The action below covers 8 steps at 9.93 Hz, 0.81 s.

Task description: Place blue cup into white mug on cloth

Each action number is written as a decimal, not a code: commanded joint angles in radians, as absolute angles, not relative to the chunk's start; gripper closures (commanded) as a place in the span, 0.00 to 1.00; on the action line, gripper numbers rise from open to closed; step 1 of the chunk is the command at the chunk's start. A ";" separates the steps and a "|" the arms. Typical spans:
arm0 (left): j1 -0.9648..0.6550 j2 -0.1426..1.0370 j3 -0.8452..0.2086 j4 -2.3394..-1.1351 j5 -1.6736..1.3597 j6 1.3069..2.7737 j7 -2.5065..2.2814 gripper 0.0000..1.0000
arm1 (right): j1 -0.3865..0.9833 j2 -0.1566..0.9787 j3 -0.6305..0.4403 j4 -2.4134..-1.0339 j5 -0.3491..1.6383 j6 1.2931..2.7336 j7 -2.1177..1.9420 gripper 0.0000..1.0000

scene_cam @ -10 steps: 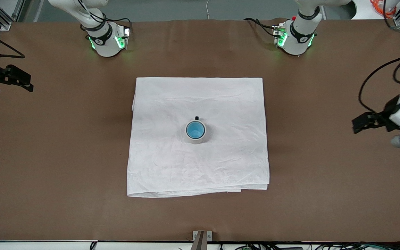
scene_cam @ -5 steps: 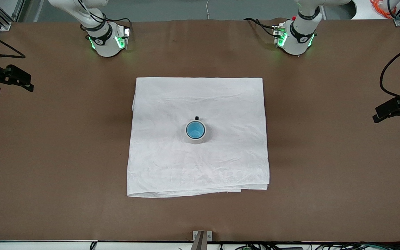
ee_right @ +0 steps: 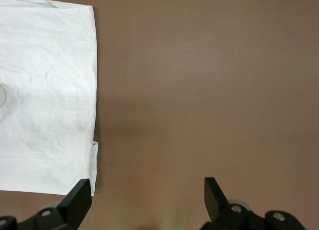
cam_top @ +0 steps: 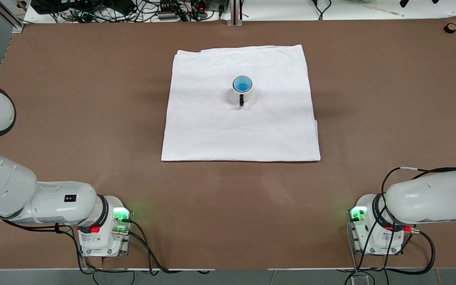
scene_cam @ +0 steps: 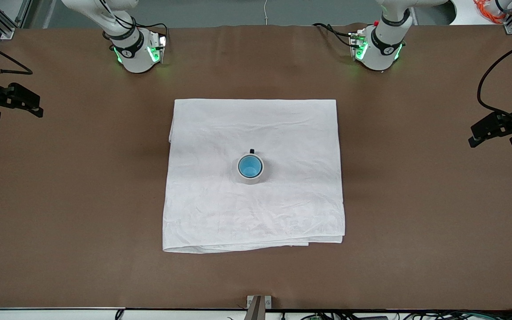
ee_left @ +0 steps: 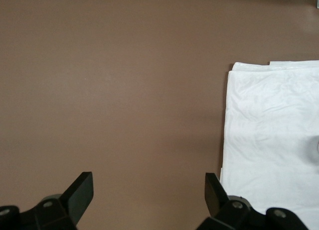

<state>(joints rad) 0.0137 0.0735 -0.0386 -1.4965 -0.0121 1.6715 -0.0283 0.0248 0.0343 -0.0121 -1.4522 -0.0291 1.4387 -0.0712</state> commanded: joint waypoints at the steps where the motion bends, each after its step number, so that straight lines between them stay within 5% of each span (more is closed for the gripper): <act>1: 0.025 0.023 -0.054 -1.566 0.003 1.677 -0.028 0.01 | 0.026 0.026 -0.011 -1.456 -0.028 1.430 -0.060 0.00; 8: 0.020 0.017 -0.055 -1.569 0.008 1.667 -0.044 0.01 | 0.025 0.026 -0.012 -1.454 -0.028 1.430 -0.060 0.00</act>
<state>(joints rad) 0.0139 0.0400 -0.0440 -1.5509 -0.0115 1.6710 -0.0287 0.0248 0.0343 -0.0123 -1.4521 -0.0291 1.4366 -0.0710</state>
